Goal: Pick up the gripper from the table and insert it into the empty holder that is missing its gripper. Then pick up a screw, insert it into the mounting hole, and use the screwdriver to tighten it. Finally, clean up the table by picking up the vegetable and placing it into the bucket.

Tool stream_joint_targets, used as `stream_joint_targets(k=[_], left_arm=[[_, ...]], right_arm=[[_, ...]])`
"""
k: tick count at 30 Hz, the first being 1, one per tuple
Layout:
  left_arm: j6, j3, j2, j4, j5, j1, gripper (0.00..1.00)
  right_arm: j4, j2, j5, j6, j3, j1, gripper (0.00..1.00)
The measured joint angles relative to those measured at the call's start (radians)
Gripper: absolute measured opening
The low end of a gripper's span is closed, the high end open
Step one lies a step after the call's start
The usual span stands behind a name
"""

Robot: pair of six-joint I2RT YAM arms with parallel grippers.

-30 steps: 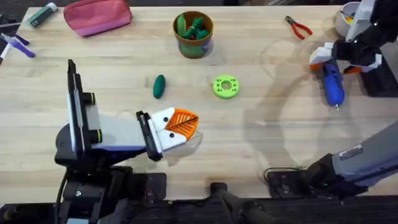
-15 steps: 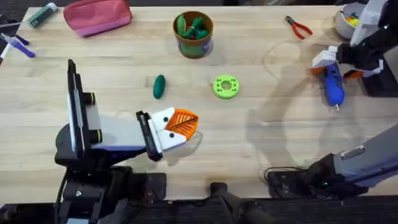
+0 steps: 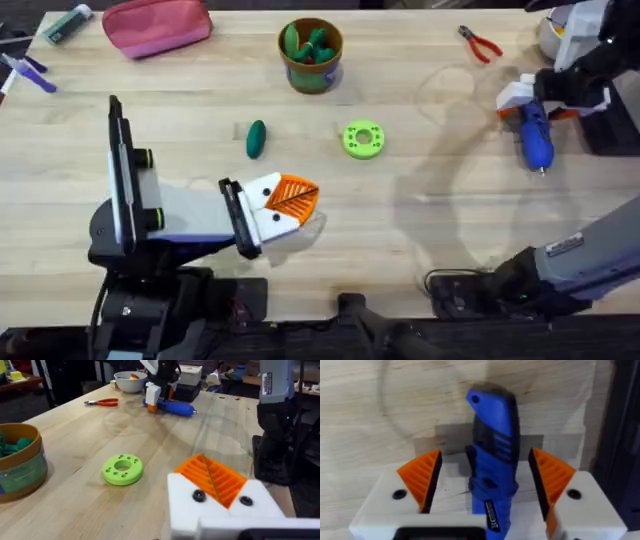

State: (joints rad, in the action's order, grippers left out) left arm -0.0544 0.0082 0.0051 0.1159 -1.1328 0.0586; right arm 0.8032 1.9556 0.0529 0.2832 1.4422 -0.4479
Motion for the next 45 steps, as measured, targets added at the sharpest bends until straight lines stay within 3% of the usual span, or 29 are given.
stream_joint_targets(k=[8, 25, 35, 43, 45], left_arm=[[0.000, 0.000, 0.000, 0.000, 0.000, 0.000, 0.017], [0.000, 0.000, 0.000, 0.000, 0.000, 0.000, 0.017], [0.000, 0.000, 0.000, 0.000, 0.000, 0.000, 0.017], [0.000, 0.000, 0.000, 0.000, 0.000, 0.000, 0.017], [0.000, 0.000, 0.000, 0.000, 0.000, 0.000, 0.017]], right_arm=[[0.004, 0.000, 0.037, 0.006, 0.000, 0.013, 0.985], [-0.028, 0.000, 0.004, 0.005, -0.038, -0.029, 0.974], [-0.037, 0.000, -0.013, 0.005, -0.043, -0.026, 0.847], [-0.045, 0.000, -0.019, 0.005, -0.045, -0.026, 0.826], [-0.049, 0.000, -0.021, 0.005, -0.045, -0.026, 0.770]])
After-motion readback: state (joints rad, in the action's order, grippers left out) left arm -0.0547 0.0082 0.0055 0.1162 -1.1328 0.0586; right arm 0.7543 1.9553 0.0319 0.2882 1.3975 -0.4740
